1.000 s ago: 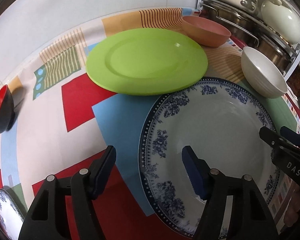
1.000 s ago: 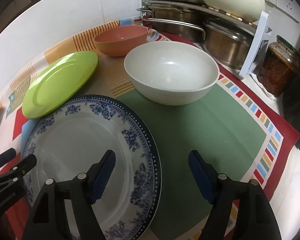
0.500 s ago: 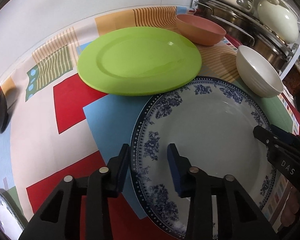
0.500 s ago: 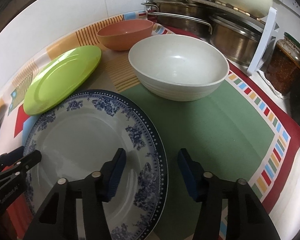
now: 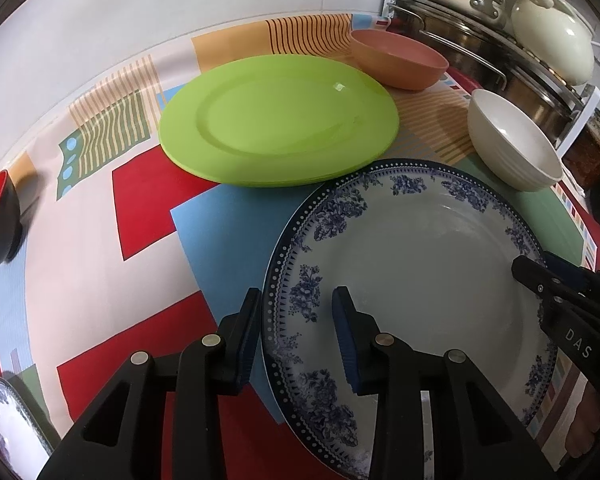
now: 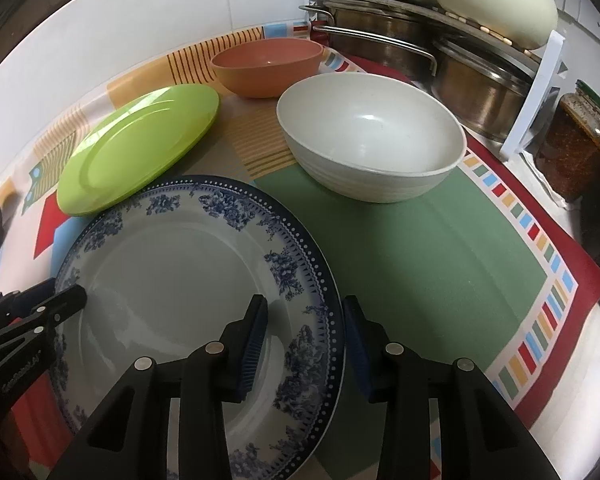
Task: Organize plates and bowls
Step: 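Close both grippers on the second plate's rim, then lift the second plate with both grippers and carry it over the first plate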
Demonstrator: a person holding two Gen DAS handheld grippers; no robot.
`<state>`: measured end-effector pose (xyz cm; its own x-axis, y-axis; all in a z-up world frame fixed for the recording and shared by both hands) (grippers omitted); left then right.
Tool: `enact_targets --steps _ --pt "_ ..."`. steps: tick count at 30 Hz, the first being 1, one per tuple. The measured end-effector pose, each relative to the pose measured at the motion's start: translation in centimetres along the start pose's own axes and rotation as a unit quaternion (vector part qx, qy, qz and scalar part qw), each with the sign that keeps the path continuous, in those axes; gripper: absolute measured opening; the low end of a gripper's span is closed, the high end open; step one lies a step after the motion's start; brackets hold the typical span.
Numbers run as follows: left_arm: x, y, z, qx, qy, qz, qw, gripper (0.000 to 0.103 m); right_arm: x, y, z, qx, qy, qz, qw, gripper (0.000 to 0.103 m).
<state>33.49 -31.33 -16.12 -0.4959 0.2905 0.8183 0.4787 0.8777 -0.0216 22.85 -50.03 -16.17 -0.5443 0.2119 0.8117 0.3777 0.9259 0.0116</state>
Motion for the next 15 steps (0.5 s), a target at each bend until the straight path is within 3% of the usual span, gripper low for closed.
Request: enact_targets --steps 15 --pt "4.1 1.3 0.9 0.012 -0.036 -0.009 0.9992 0.036 3.5 1.1 0.4 0.013 -0.017 -0.002 1.0 0.039"
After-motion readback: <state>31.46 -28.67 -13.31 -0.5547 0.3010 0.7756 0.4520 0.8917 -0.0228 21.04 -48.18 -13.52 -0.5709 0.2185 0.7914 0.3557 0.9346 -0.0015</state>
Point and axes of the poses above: each gripper's, at about its wrist camera, not at the fingertips, and x roughly against the way its jaws point, y to its left, z to its underside, the point moved 3 cm from there along -x, roughly the way its jaws point, and after that the axes turned 7 degrees about -y, right-handed, at the moved point
